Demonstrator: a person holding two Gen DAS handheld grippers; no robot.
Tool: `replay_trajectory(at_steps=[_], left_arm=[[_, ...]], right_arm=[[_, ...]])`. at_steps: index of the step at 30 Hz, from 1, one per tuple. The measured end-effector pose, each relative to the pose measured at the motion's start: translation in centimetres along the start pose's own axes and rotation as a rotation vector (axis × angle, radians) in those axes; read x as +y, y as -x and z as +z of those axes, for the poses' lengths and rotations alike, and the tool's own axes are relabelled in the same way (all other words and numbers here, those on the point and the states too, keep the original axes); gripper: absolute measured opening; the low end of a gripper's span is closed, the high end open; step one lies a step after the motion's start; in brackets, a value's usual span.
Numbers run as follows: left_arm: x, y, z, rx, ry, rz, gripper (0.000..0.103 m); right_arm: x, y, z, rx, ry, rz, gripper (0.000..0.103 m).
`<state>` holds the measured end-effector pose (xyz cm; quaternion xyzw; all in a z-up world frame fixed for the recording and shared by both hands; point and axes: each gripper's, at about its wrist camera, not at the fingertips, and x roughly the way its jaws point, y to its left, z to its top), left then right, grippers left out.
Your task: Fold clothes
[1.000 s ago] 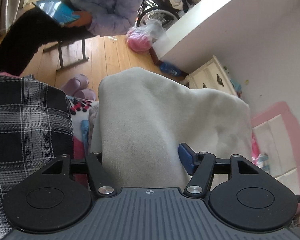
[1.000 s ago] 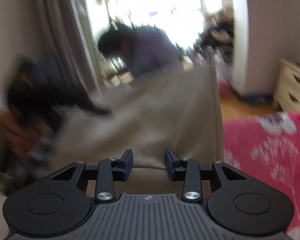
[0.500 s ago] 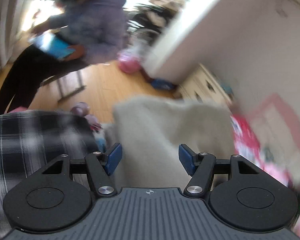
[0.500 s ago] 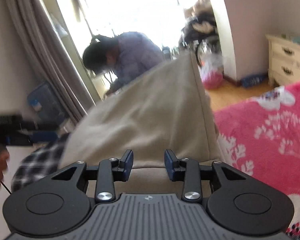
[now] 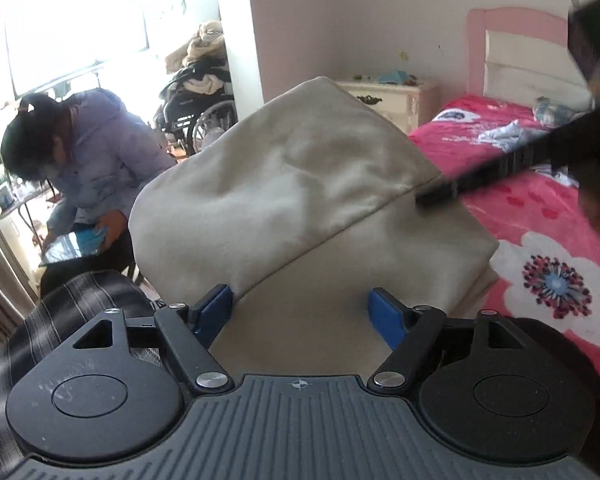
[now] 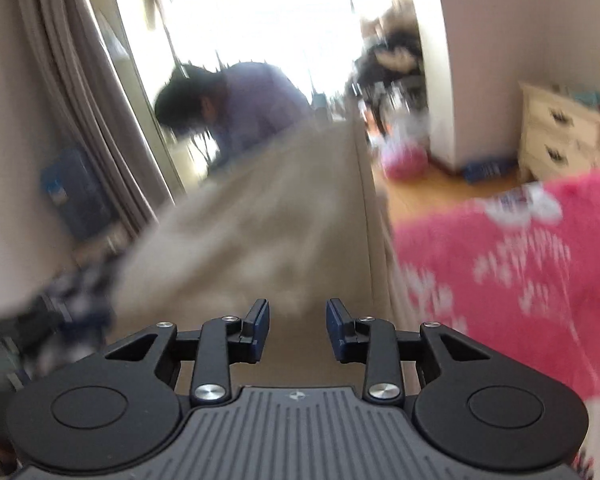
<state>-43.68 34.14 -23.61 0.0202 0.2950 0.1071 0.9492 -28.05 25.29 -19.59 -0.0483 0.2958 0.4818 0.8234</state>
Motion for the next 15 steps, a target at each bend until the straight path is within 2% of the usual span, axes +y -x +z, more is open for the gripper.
replay_trajectory(at_steps=[2,4,5,7,10,12,15], left_arm=[[0.2,0.3,-0.2,-0.007,0.002,-0.004,0.075],[0.2,0.4,-0.4,-0.013,0.008,-0.006,0.075],[0.2,0.5,-0.6,-0.016,0.01,-0.006,0.075],[0.1,0.5,-1.1,-0.021,0.014,-0.004,0.075],[0.2,0.7,-1.3,-0.025,0.023,-0.005,0.075],[0.3,0.8,-1.6,-0.032,0.009,-0.024,0.075],[0.0,0.9,-1.7,-0.036,-0.009,-0.026,0.075]], right_arm=[[1.3,-0.2,2.8,-0.084,0.074,-0.002,0.035],[2.7,-1.8,5.0,-0.133,0.152,-0.021,0.035],[2.9,-3.2,5.7,-0.138,0.183,-0.046,0.034],[2.1,-6.6,5.5,-0.081,0.197,-0.12,0.034],[-2.5,-11.2,2.6,0.066,0.053,-0.139,0.033],[-4.1,-11.1,1.9,0.06,-0.023,-0.122,0.033],[-3.5,-9.2,4.1,0.012,-0.02,-0.096,0.03]])
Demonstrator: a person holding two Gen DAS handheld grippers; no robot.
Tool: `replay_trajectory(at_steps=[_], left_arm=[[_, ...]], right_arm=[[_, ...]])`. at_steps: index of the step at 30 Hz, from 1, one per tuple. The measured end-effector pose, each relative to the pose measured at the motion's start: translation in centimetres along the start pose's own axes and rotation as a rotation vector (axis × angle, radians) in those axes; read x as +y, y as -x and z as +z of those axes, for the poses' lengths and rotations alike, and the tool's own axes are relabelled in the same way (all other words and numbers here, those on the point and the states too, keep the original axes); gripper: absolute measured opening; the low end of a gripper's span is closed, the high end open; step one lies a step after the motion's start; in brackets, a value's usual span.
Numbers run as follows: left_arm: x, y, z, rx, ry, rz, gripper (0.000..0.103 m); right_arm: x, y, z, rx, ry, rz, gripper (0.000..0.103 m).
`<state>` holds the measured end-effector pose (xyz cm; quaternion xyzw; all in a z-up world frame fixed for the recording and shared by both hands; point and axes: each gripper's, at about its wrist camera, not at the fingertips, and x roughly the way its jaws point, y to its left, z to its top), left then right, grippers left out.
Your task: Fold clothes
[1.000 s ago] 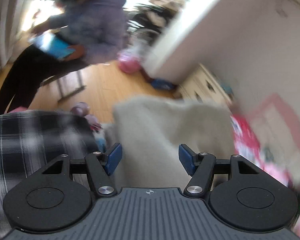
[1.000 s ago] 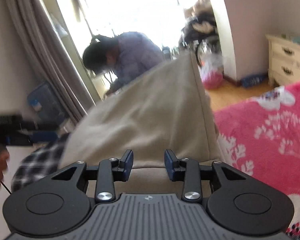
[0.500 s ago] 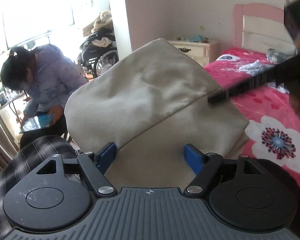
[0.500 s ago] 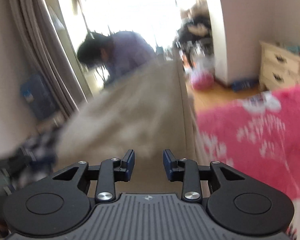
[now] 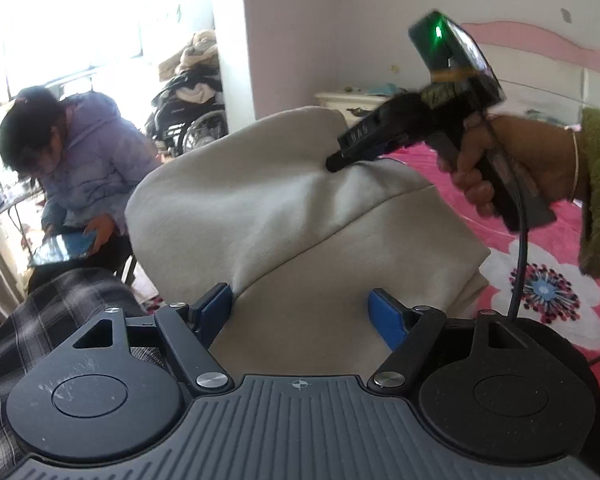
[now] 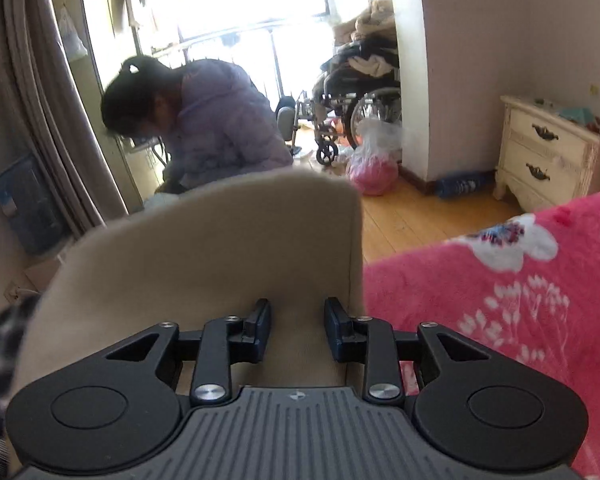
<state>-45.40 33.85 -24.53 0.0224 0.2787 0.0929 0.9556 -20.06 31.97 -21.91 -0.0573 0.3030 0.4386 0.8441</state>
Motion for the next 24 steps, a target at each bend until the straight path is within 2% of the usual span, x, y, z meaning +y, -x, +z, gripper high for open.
replay_trajectory(at_steps=[4,7,10,16,19,22,24], left_arm=[[0.6,0.0,-0.4,0.002,0.014,-0.012,0.076],[0.7,0.1,-0.7,-0.003,0.01,-0.018,0.076],[0.5,0.2,-0.8,-0.019,-0.006,-0.023,0.076],[1.6,0.4,-0.1,-0.001,0.004,-0.077,0.075],[4.0,1.7,1.4,0.013,0.074,-0.163,0.073],[7.6,3.1,3.5,-0.046,0.222,-0.262,0.075],[9.9,2.5,4.9,-0.085,0.308,-0.272,0.075]], right_arm=[[1.4,-0.2,3.8,-0.09,0.043,0.058,0.03],[0.8,-4.5,4.0,-0.022,0.03,0.014,0.029],[-1.3,-7.5,2.8,0.025,-0.07,0.018,0.029],[-1.7,-4.9,4.1,0.017,-0.051,0.049,0.029],[-1.5,-2.2,4.7,-0.001,-0.033,0.09,0.032],[-0.6,-1.1,5.3,0.0,0.007,0.128,0.032],[0.0,-1.2,5.6,0.005,0.028,0.149,0.032]])
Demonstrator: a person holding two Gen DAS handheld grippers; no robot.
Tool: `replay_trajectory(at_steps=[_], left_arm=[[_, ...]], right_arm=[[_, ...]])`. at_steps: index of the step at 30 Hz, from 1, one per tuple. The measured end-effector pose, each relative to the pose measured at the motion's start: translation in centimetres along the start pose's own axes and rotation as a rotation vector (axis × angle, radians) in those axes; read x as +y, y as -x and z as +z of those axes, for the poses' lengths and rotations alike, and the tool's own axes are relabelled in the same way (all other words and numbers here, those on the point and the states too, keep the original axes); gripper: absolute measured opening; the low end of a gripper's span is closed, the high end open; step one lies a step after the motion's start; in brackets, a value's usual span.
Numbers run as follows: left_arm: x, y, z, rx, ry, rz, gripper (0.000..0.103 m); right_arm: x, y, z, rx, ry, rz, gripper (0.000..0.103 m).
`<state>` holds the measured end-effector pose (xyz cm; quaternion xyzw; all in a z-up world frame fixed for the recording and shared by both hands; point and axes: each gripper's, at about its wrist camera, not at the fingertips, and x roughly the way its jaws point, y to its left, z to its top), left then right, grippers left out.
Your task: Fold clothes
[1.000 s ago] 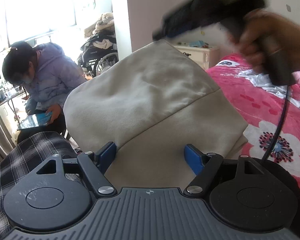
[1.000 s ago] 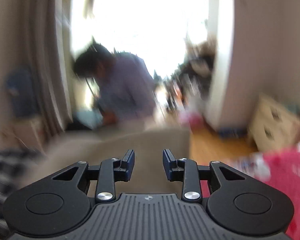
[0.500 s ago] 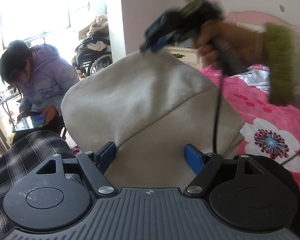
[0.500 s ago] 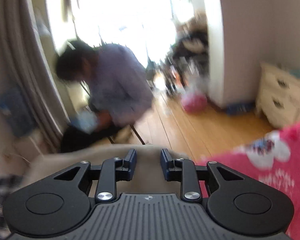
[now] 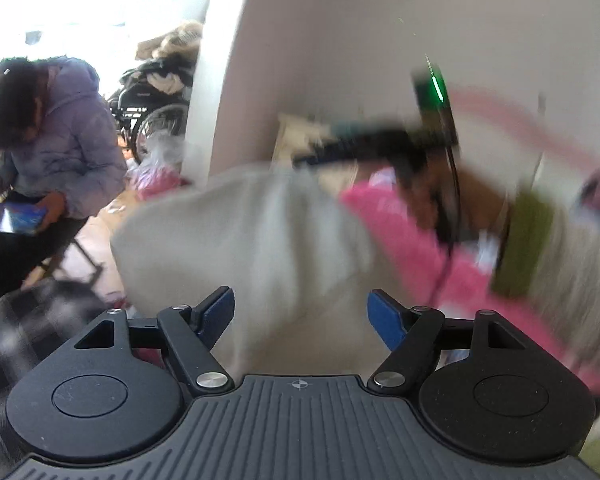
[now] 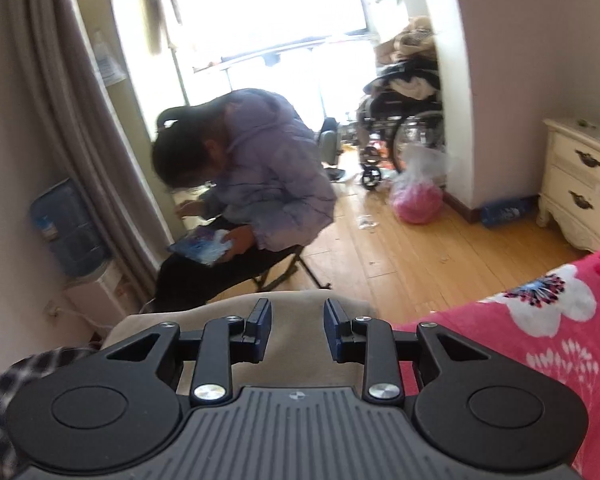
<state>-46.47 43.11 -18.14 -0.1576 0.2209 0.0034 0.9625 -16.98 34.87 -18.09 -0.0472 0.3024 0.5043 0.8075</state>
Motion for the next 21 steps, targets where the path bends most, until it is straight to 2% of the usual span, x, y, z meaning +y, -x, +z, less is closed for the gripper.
replay_trajectory(at_steps=[4,7,8,10,13,15,17,19,21], left_arm=[[3.6,-5.2,3.2,-0.081,0.063,0.121,0.075],[6.2,-10.7,3.8,-0.034,0.109,0.224,0.073],[7.0,-12.3,3.7,-0.004,0.116,0.268,0.072],[8.1,-14.3,3.1,0.037,0.119,0.309,0.072],[8.1,-13.3,3.1,0.035,0.128,0.306,0.072],[8.0,-11.2,3.4,0.017,0.162,0.284,0.072],[7.2,-9.0,3.5,-0.002,0.16,0.262,0.072],[6.0,-7.3,3.5,-0.008,0.132,0.236,0.072],[3.7,-6.2,3.0,0.015,0.057,0.198,0.072]], right_arm=[[0.6,-2.2,-0.3,0.039,0.005,-0.019,0.032],[-0.1,-4.4,-1.2,0.081,-0.007,-0.065,0.031],[-0.4,-4.3,-1.2,0.081,-0.022,-0.063,0.031],[-1.1,-3.6,-0.8,0.08,-0.051,-0.056,0.03],[-2.1,-0.7,-0.2,0.044,-0.078,-0.031,0.031],[-3.1,3.5,0.2,-0.009,-0.093,-0.004,0.031],[-3.9,7.6,0.4,-0.036,-0.1,-0.013,0.031],[-4.1,10.8,0.1,-0.023,-0.097,-0.011,0.031],[-2.9,12.7,-1.3,0.025,-0.086,0.032,0.031]])
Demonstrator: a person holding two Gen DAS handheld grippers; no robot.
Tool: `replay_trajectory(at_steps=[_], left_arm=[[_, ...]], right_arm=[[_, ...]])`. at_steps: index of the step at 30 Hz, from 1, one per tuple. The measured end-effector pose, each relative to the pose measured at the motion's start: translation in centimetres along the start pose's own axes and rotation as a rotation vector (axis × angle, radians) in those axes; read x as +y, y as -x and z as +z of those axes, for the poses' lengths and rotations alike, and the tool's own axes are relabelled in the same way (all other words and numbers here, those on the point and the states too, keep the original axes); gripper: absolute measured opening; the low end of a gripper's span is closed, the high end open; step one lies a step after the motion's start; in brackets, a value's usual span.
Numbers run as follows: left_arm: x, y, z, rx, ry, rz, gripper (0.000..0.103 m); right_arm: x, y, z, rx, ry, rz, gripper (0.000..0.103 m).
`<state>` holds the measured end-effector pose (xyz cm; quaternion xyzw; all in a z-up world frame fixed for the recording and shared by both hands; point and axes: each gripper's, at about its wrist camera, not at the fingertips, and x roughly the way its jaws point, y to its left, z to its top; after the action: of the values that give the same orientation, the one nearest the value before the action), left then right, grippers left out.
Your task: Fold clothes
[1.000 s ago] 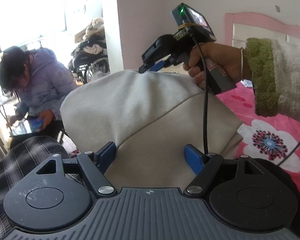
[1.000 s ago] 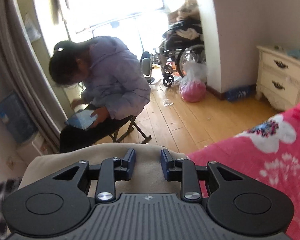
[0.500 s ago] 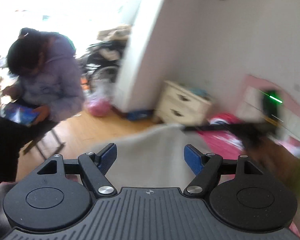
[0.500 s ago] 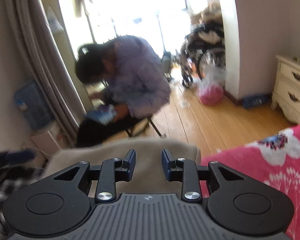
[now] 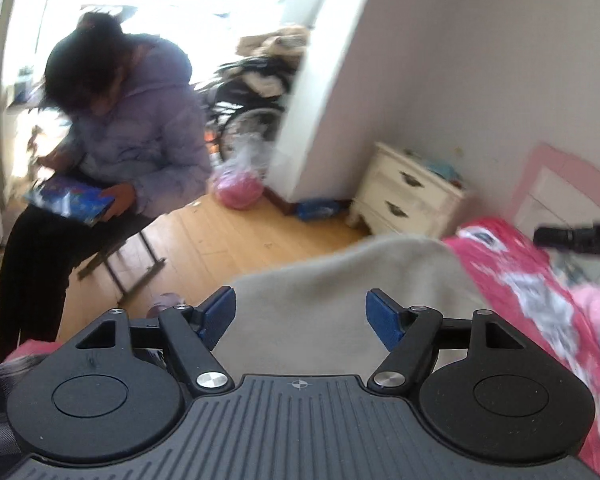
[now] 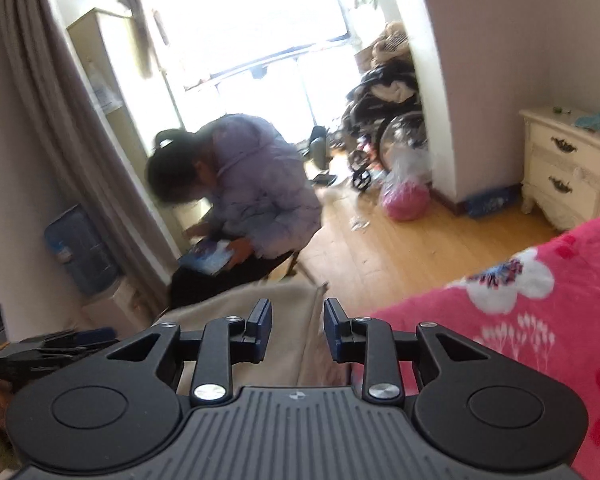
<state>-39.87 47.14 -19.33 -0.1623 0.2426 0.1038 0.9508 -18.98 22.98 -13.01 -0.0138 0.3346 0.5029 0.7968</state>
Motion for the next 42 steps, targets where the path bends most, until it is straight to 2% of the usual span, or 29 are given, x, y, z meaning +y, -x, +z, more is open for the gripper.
replay_trajectory(at_steps=[2,4,6,7,9,11,13,17,19,22,26,29,33,37,40,42], left_arm=[[-2.2,0.7,-1.4,0.028,-0.096,-0.035,0.072],[-4.6,1.2,-3.5,0.052,-0.208,-0.054,0.072],[-6.7,0.2,-6.0,0.11,-0.301,-0.018,0.073],[-7.3,0.1,-6.9,0.093,-0.337,0.007,0.074],[-8.2,-0.4,-7.8,0.078,-0.385,0.029,0.075],[-8.2,-0.7,-7.6,0.085,-0.361,0.046,0.076],[-7.8,-1.0,-7.2,0.096,-0.334,0.026,0.076],[-8.3,-0.9,-7.4,0.091,-0.356,0.039,0.076],[-8.6,-0.3,-7.4,0.096,-0.35,0.048,0.076],[-9.0,2.0,-7.5,0.072,-0.346,0.059,0.072],[-9.4,4.7,-8.1,0.018,-0.373,0.038,0.073],[-10.2,4.8,-9.3,0.047,-0.43,0.036,0.073],[-10.9,4.3,-10.5,0.091,-0.493,0.03,0.073],[-10.9,3.8,-11.1,0.12,-0.516,0.03,0.073],[-11.0,3.7,-11.5,0.114,-0.533,0.033,0.074],[-11.2,4.0,-11.9,0.104,-0.561,0.042,0.075]], right_arm=[[2.0,0.1,-2.2,0.073,0.048,0.031,0.031],[4.7,-2.2,-5.5,0.175,0.136,0.023,0.031],[6.5,-5.6,-9.1,0.25,0.226,-0.058,0.031],[7.4,-7.4,-10.8,0.285,0.272,-0.104,0.031],[7.6,-7.9,-11.7,0.267,0.244,-0.134,0.031],[7.4,-7.9,-11.9,0.243,0.197,-0.144,0.031],[6.9,-7.8,-11.9,0.239,0.161,-0.14,0.031],[6.2,-7.2,-12.0,0.228,0.099,-0.136,0.031],[5.5,-5.7,-11.9,0.197,0.03,-0.119,0.031],[4.7,-2.0,-12.2,0.123,-0.047,-0.125,0.031],[2.8,6.0,-13.2,-0.003,-0.153,-0.193,0.032],[1.9,11.1,-13.3,-0.065,-0.197,-0.26,0.034],[2.3,15.4,-12.4,-0.112,-0.165,-0.318,0.034],[2.3,14.8,-11.8,-0.096,-0.153,-0.293,0.034],[1.8,11.6,-12.4,-0.05,-0.171,-0.231,0.034],[0.7,8.8,-13.2,-0.007,-0.232,-0.173,0.034]])
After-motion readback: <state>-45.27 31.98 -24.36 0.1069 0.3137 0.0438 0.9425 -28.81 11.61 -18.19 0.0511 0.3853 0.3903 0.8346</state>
